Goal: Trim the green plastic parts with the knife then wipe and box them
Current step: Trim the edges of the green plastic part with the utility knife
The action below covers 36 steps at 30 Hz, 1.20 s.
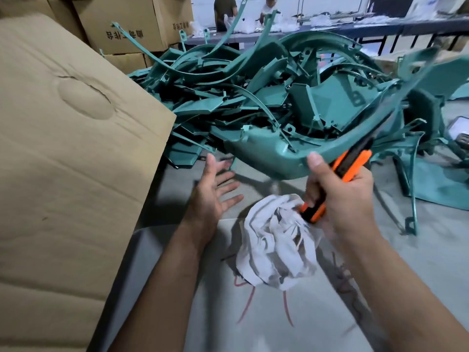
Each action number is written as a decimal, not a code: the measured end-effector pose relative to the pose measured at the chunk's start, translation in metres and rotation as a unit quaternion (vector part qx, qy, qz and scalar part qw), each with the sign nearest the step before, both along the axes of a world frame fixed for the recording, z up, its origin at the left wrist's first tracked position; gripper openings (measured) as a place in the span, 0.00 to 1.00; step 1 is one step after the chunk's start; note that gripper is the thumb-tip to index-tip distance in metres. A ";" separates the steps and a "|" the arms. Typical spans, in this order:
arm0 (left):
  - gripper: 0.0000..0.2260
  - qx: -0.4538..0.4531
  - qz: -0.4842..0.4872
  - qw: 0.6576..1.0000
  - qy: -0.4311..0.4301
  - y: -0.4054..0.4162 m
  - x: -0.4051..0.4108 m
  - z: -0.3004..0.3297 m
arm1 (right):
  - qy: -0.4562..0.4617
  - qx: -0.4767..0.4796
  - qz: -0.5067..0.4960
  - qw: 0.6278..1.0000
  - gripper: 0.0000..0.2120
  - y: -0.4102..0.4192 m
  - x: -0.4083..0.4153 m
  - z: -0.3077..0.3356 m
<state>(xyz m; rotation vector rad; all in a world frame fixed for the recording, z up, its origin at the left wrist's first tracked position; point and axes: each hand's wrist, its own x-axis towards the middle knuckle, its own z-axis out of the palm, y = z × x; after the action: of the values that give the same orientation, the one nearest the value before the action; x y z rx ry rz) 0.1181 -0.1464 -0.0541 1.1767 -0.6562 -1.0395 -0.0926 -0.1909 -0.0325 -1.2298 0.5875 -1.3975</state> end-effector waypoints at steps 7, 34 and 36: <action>0.22 -0.115 -0.119 0.984 0.062 0.005 -0.011 -0.009 | -0.088 0.136 0.165 0.973 0.13 -0.022 -0.011 -0.006; 0.14 -0.202 0.053 0.977 0.050 -0.010 0.007 -0.008 | 0.354 -0.143 0.055 0.923 0.20 -0.007 0.003 -0.015; 0.16 -0.229 0.062 0.971 0.019 -0.009 0.008 -0.010 | 0.384 -0.179 0.038 0.905 0.19 -0.008 0.003 -0.015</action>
<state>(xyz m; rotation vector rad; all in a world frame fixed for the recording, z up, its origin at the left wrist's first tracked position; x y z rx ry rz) 0.1259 -0.1554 -0.0637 0.7810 -0.7345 -0.7501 -0.0896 -0.1986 -0.0471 -2.1081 0.8197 -0.9353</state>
